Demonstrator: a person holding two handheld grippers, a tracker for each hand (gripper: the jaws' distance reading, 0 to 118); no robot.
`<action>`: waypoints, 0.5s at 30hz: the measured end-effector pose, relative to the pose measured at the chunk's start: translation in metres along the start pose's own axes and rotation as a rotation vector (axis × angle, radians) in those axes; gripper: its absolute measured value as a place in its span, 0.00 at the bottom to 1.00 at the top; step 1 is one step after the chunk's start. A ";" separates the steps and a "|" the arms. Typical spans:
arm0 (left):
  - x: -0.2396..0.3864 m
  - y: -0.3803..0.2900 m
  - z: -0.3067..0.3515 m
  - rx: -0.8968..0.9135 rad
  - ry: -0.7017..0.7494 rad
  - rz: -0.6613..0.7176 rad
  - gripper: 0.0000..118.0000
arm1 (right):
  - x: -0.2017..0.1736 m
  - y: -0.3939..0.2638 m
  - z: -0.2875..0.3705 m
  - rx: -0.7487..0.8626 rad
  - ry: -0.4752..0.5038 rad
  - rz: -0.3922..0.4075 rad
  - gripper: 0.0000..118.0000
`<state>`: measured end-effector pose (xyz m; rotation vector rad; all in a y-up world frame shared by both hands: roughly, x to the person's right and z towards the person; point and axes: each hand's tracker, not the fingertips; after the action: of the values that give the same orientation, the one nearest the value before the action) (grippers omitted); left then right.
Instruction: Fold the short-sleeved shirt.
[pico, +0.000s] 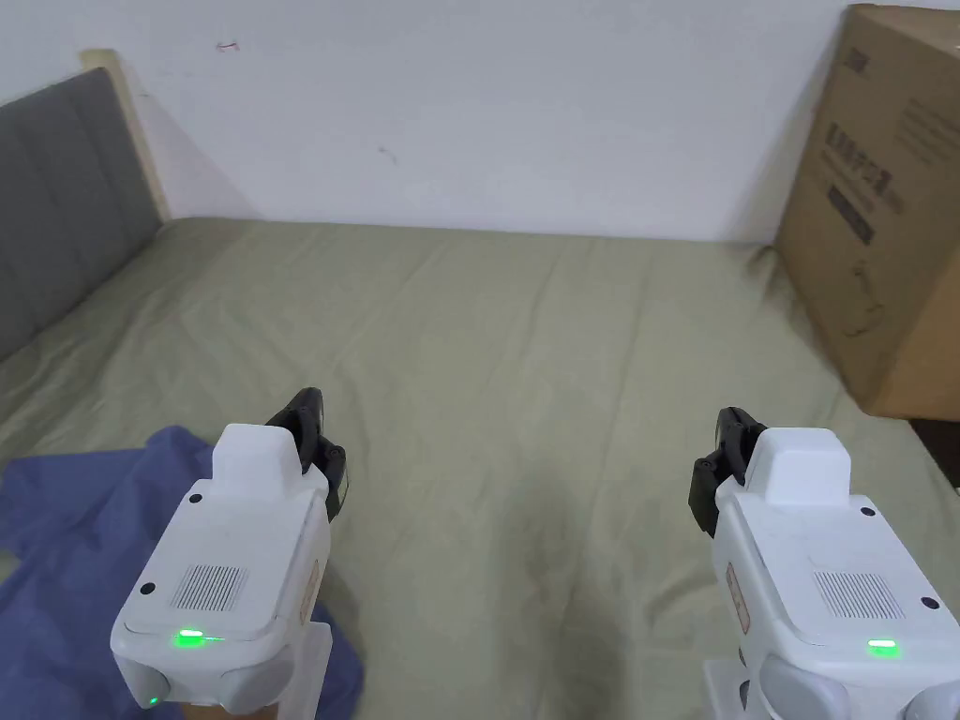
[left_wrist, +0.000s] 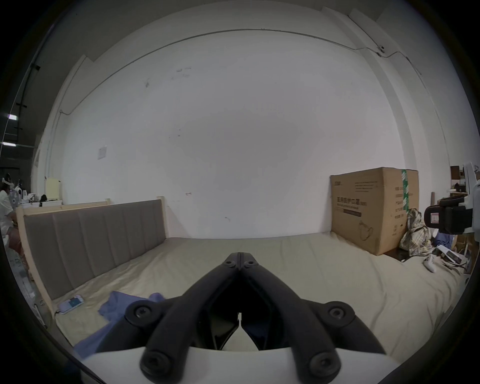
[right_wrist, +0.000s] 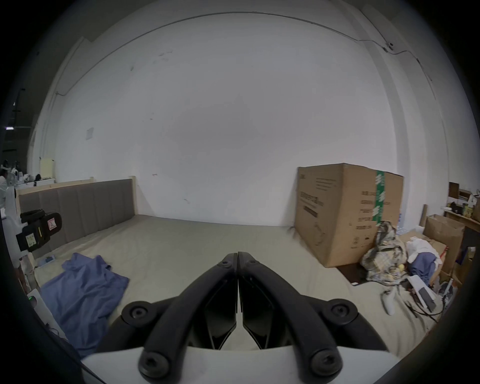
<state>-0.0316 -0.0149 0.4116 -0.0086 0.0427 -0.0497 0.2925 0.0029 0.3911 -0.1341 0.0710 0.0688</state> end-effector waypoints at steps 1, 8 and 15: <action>-0.010 0.001 0.004 -0.004 0.023 -0.003 0.00 | -0.010 0.002 -0.005 0.004 0.025 -0.001 0.00; -0.099 -0.003 0.051 -0.046 0.255 -0.030 0.00 | -0.107 0.016 -0.027 0.039 0.274 0.006 0.00; -0.184 -0.003 0.117 -0.095 0.489 -0.048 0.00 | -0.201 0.023 -0.025 0.045 0.480 0.003 0.00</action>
<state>-0.2101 -0.0081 0.5365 -0.0925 0.5335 -0.0971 0.0890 0.0093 0.3785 -0.1031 0.5520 0.0371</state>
